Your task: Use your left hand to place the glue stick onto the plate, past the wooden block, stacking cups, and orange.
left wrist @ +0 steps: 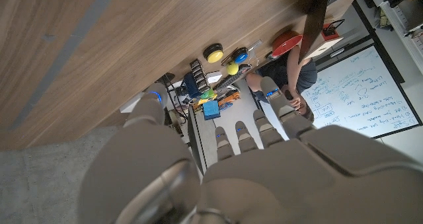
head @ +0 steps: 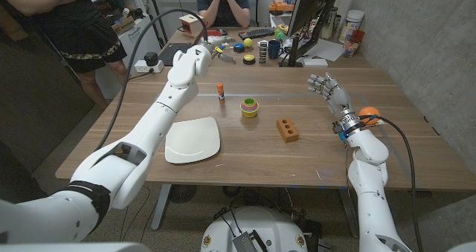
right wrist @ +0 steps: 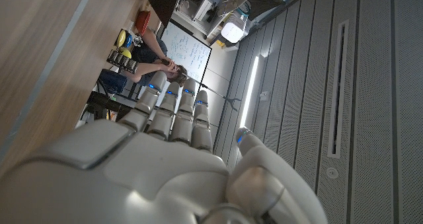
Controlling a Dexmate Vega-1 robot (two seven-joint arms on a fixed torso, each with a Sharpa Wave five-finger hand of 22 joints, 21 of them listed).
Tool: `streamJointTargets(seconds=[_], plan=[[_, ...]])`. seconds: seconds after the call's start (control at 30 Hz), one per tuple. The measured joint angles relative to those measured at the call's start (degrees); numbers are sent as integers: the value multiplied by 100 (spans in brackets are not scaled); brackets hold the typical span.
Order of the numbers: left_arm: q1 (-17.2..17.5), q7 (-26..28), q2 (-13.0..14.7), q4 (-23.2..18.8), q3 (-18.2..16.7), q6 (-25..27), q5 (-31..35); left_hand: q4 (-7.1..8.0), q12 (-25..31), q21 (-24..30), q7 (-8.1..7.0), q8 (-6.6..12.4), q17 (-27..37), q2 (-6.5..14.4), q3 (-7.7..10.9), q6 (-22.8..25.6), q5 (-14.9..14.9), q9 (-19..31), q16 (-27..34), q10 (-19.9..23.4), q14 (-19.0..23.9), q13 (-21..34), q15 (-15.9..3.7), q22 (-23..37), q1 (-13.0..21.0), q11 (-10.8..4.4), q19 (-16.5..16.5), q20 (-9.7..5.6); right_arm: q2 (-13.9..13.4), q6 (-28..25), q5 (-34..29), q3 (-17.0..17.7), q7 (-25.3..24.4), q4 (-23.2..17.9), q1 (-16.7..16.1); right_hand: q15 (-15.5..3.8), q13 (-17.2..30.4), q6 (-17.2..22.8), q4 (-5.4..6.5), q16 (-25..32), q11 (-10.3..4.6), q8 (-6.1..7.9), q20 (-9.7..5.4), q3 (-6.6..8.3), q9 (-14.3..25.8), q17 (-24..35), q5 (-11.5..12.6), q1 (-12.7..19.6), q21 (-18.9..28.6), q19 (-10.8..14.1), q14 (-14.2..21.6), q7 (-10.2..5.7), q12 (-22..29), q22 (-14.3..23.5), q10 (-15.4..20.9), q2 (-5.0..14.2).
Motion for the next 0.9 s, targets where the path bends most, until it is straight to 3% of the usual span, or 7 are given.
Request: streamJointTargets(seconds=[0.43, 0.6, 0.8, 0.9], plan=[[-136, -71, -36, 424, 236, -121, 68, -31, 7, -51, 2, -9, 0, -27, -77, -80, 65, 1, 0, 24, 0, 0, 1, 0, 168, -23, 71, -12, -5, 88, 19, -20, -54, 77, 27, 0, 0, 21, 23, 0, 0, 0, 0, -22, 0, 0, -1, 1, -44, 0, 0, -21, 0, 0, 0, 0], [-191, -96, -37, 580, 349, -135, 113, -38, 90, -87, 2, 14, 0, -48, -165, -80, 106, 1, 0, 311, 52, 0, 7, 1, 253, -80, 141, -22, -8, 113, 12, -27, -76, 105, 34, 21, 0, 21, 22, 0, -1, 0, 0, -22, 0, 0, -1, -22, -44, 0, 22, -21, 0, 0, -1, -22], [-253, -96, -39, 718, 448, -135, 113, -33, 90, -128, 2, 14, 1, -67, -206, -80, 128, 1, 0, 321, 71, 1, -12, 1, 278, -71, 141, -22, -8, 132, 0, -27, -93, 105, 34, 31, 0, 21, 22, 0, -1, 0, 0, -22, 0, 1, -1, -22, -44, 0, 32, -21, 0, 0, -1, -22], [-290, -314, -39, 784, 507, -203, 161, -15, 90, -150, 2, 14, 1, -62, -235, -80, 128, 1, 0, 321, 71, 1, -12, 1, 329, -71, 141, -22, -26, 146, -8, -40, -101, 184, 74, 31, 0, 21, -2, 0, -1, 0, 0, -46, 0, 0, -1, -22, -44, 0, 31, -21, 0, 0, -1, -22]])
